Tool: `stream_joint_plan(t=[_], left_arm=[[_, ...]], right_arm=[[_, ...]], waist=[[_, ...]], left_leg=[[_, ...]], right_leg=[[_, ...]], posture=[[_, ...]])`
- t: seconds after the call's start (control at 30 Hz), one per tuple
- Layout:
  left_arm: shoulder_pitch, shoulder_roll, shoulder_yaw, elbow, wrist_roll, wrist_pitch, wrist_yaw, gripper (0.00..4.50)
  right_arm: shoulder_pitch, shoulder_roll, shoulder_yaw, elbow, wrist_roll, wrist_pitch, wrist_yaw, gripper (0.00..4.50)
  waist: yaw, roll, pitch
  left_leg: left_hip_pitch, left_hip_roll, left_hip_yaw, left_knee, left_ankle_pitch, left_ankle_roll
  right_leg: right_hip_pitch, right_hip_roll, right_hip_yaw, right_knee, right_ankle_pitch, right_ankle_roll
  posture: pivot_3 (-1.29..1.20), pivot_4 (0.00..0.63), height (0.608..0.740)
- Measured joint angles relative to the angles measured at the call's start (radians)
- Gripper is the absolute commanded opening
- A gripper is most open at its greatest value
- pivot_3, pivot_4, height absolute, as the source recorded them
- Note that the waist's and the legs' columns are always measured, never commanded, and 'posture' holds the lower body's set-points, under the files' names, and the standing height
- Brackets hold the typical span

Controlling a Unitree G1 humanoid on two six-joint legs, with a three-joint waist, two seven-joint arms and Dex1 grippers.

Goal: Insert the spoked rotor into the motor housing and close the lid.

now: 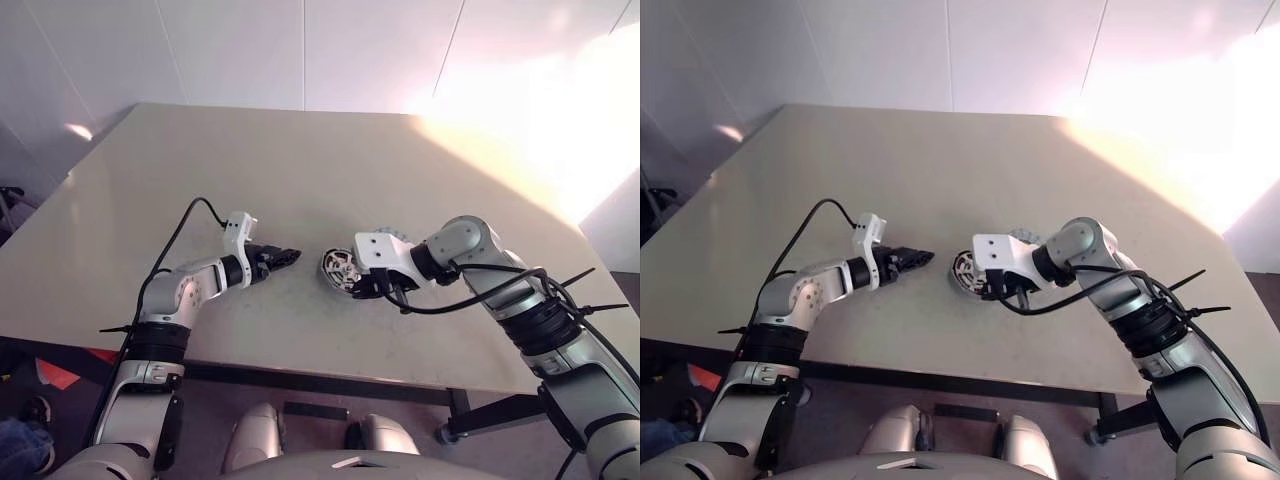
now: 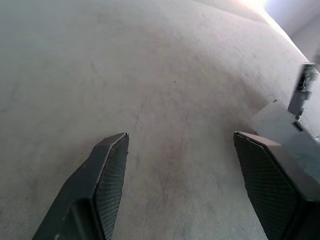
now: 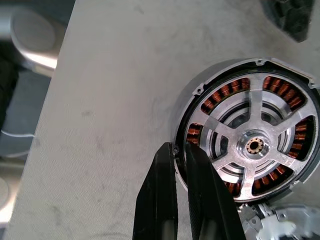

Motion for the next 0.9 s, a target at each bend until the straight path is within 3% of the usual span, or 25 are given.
stream_joint_plan(t=[0.17,0.6,0.63,0.8,0.9], left_arm=[[0.026,-0.001,0.007,-0.031,-0.004,0.0,0.009,3.55],[0.058,0.023,0.028,-0.067,-0.016,0.009,0.032,3.55],[0.059,0.022,0.028,-0.067,-0.017,0.009,0.033,3.55],[0.061,0.021,0.028,-0.069,-0.021,0.009,0.037,3.55],[0.061,0.017,0.028,-0.068,-0.023,0.009,0.037,3.55]], right_arm=[[-0.1,0.104,-0.006,0.063,0.029,0.258,-0.137,0.01],[-0.174,0.28,-0.049,0.257,0.082,0.46,-0.407,0.01],[-0.182,0.287,-0.055,0.267,0.09,0.474,-0.42,0.7],[-0.176,0.274,-0.075,0.22,0.149,0.528,-0.438,2.3],[-0.177,0.264,-0.139,0.129,0.215,0.583,-0.443,2.3]], waist=[[0.012,0.0,0.0],[0.015,0.001,0.001],[0.015,0.001,0.001],[0.015,0.001,0.001],[0.015,0.001,0.001]], left_leg=[[0.0,0.0,0.0,-0.001,-0.001,-0.004],[0.004,0.0,0.0,-0.003,0.002,-0.012],[0.004,0.0,0.0,-0.003,0.002,-0.012],[0.005,0.0,0.0,-0.004,0.003,-0.012],[0.005,0.0,0.0,-0.006,0.003,-0.013]], right_leg=[[0.0,0.0,0.0,0.0,0.0,0.0],[0.003,0.0,0.0,0.0,0.0,0.0],[0.004,0.0,0.0,0.0,0.0,0.0],[0.004,0.0,0.0,0.0,0.0,0.0],[0.004,0.0,0.0,0.0,0.0,0.0]], posture=[[0.0,0.0,0.74],[0.0,0.0,0.74],[0.0,0.0,0.74],[0.0,0.0,0.74],[0.0,0.0,0.74]])
